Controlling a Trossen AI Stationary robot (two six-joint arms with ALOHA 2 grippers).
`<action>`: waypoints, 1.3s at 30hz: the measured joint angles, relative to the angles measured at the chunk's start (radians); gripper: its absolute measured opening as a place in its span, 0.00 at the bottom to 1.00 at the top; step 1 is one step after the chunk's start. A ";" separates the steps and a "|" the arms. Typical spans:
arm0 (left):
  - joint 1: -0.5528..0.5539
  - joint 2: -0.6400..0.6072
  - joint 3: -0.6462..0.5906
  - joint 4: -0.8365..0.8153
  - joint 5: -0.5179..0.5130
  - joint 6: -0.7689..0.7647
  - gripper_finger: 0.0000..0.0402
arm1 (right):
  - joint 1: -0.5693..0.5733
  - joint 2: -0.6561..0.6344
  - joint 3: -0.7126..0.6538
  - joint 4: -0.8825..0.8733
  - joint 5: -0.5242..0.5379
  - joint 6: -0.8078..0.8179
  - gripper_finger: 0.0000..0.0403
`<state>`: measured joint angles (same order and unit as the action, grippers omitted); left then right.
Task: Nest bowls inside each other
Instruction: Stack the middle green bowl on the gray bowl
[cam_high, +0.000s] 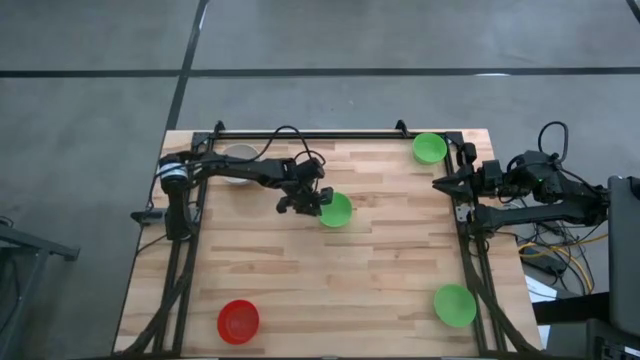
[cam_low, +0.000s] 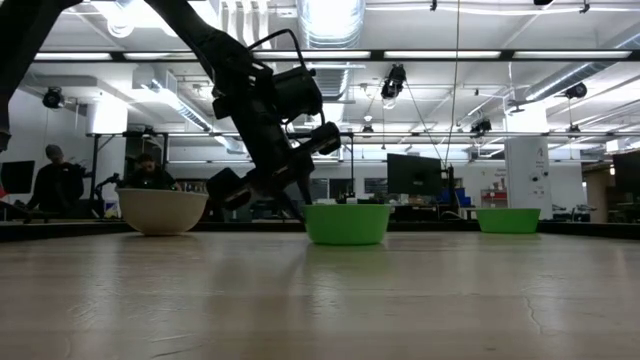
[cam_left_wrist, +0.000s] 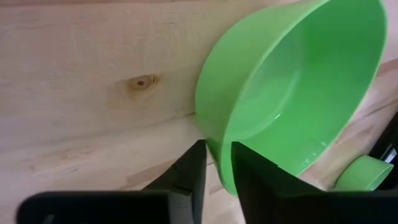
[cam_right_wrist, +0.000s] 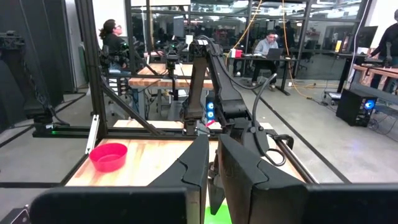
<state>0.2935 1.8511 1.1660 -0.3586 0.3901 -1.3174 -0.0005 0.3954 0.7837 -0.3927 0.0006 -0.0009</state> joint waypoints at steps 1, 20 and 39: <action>0.000 0.000 0.000 0.000 0.000 0.000 0.14 | 0.000 0.000 0.000 0.000 0.000 0.000 0.08; 0.004 -0.054 0.000 -0.011 -0.016 0.100 0.02 | 0.000 0.000 0.000 0.000 0.000 0.000 0.08; 0.020 -0.368 0.000 -0.367 -0.258 0.142 0.02 | 0.000 0.000 0.000 0.000 0.000 0.000 0.08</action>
<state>0.3134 1.4828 1.1660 -0.7251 0.1318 -1.1751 -0.0006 0.3954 0.7837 -0.3927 0.0006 -0.0006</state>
